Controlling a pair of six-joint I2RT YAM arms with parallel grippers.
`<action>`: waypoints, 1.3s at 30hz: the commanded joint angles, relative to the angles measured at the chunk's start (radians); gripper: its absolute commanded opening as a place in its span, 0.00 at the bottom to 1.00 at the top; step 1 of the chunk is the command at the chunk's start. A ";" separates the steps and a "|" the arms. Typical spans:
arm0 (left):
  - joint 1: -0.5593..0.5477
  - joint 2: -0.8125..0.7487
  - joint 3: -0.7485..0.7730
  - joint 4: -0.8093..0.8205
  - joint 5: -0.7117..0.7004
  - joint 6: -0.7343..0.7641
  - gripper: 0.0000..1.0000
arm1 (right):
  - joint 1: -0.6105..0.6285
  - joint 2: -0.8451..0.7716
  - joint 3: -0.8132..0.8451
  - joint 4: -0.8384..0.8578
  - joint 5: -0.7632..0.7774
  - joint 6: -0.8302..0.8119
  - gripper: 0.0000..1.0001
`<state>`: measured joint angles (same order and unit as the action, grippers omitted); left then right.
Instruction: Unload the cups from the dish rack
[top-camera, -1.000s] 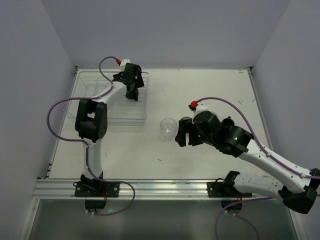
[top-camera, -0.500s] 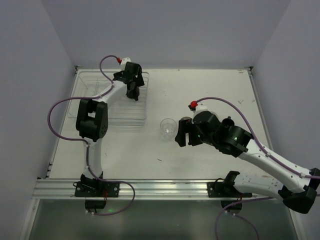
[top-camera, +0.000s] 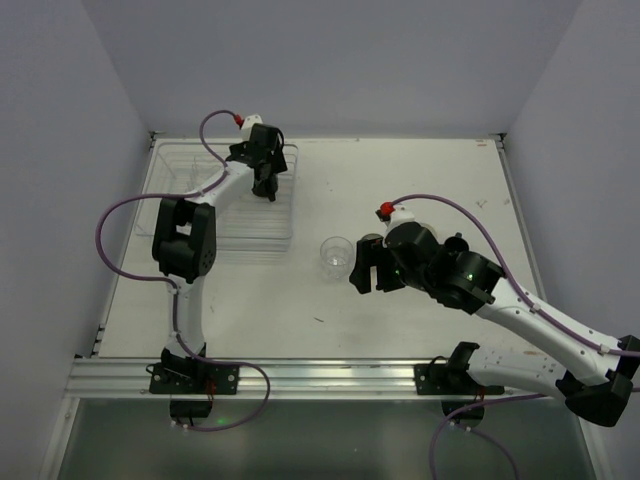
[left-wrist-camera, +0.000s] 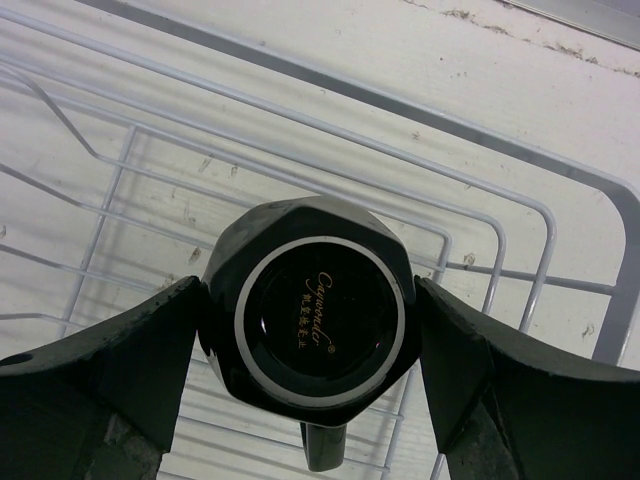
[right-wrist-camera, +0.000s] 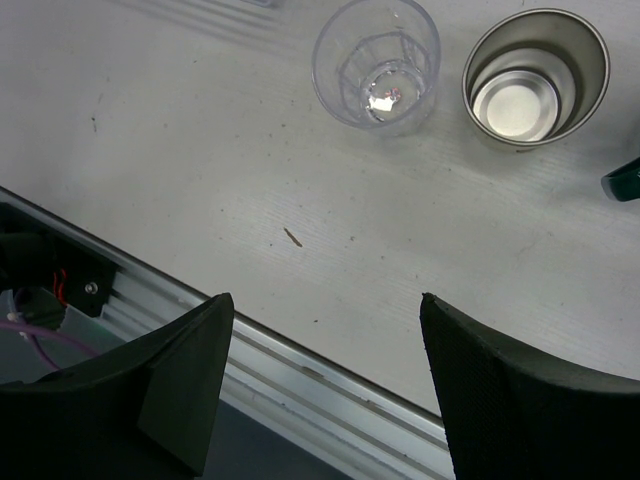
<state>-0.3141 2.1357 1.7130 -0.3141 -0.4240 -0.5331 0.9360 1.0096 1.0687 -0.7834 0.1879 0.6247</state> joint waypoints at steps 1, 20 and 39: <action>0.009 0.015 0.037 0.029 -0.035 0.013 0.81 | 0.006 -0.002 -0.007 0.033 -0.001 -0.006 0.78; 0.006 -0.109 -0.113 0.007 -0.050 -0.059 0.00 | 0.006 0.011 -0.024 0.073 -0.016 -0.003 0.78; 0.007 -0.321 -0.279 0.052 -0.024 -0.070 0.00 | 0.006 0.037 -0.036 0.124 -0.039 0.003 0.78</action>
<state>-0.3141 1.8702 1.4258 -0.3168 -0.4202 -0.5869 0.9360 1.0428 1.0241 -0.7010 0.1585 0.6254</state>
